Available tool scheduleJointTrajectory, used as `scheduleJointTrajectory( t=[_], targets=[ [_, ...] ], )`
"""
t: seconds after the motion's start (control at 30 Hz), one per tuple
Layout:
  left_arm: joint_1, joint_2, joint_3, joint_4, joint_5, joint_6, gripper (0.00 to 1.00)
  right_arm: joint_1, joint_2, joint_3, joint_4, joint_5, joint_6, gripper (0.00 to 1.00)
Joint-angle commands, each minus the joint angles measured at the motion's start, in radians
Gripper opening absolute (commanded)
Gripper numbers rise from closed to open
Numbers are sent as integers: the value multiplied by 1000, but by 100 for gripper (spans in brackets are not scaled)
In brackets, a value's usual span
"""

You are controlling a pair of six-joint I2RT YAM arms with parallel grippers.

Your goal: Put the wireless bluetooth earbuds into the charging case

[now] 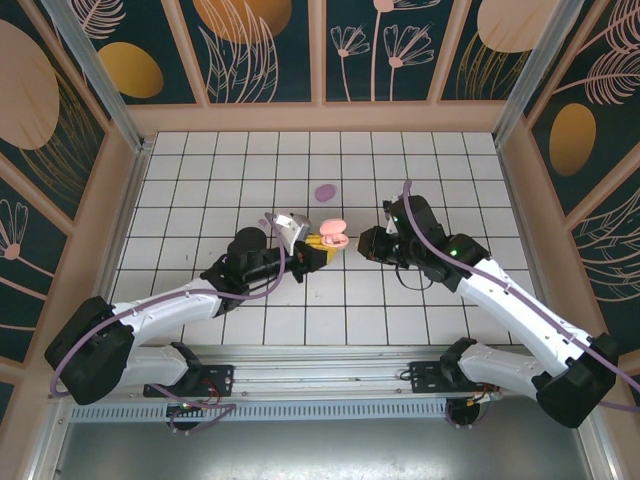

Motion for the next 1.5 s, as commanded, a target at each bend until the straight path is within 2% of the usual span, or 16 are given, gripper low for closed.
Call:
scheduleJointTrajectory(
  t=[0.0, 0.57, 1.47],
  targets=[
    [-4, 2, 4, 35, 4, 2, 2, 3, 3, 44, 23, -20, -12, 16],
    [-5, 44, 58, -14, 67, 45, 2, 71, 59, 103, 18, -15, -57, 16],
    [-5, 28, 40, -5, 112, 103, 3, 82, 135, 189, -128, -2, -200, 16]
  ],
)
